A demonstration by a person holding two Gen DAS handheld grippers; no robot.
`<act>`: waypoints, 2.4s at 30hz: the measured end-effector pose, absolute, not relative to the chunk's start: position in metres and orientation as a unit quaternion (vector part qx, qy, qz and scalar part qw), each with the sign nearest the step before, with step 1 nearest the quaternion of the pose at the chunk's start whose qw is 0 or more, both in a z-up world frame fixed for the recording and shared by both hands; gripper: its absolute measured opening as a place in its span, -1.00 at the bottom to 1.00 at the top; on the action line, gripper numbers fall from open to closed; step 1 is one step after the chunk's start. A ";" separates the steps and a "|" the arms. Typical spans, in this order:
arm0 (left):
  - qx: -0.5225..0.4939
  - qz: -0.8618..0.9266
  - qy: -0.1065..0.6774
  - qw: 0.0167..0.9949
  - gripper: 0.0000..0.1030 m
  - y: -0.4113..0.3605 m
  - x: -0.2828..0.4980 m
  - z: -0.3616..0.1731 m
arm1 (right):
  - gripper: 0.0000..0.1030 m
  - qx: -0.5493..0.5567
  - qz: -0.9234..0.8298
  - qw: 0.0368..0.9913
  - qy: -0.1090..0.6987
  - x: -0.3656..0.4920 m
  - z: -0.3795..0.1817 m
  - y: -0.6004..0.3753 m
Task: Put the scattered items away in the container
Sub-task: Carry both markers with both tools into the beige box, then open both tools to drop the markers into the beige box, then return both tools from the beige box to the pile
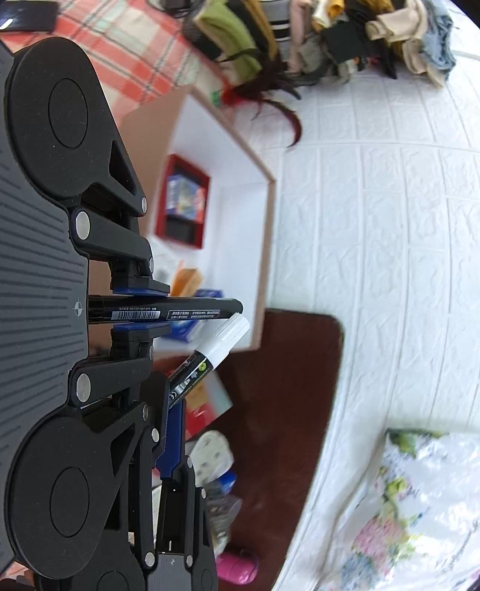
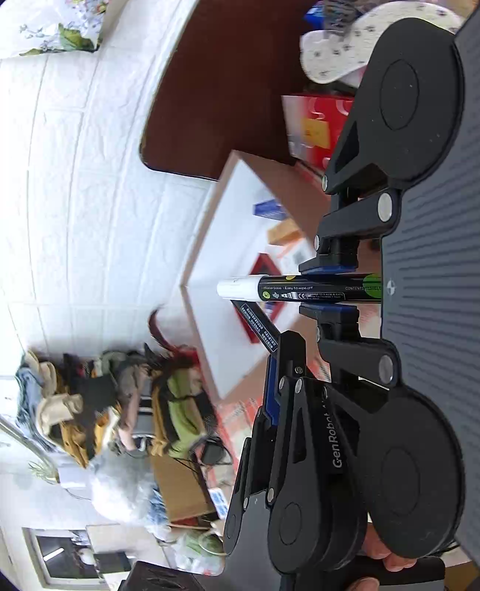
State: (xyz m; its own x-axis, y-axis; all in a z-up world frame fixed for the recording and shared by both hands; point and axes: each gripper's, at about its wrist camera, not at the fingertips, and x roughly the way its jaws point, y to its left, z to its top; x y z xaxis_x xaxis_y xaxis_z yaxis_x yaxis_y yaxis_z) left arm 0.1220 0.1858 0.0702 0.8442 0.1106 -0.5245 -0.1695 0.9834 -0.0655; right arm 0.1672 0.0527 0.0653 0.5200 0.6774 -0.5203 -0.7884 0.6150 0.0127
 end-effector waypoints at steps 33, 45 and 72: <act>-0.078 0.144 0.304 0.938 0.88 0.270 0.195 0.015 | 0.45 -0.074 0.392 0.880 0.258 0.261 0.013 0.102; -0.067 0.119 0.284 0.949 0.95 0.222 0.149 0.047 | 0.83 -0.079 0.403 0.882 0.233 0.221 0.046 0.052; -0.050 0.017 0.372 0.927 0.96 0.049 0.053 -0.058 | 0.93 -0.021 0.289 0.913 0.289 0.083 -0.059 -0.146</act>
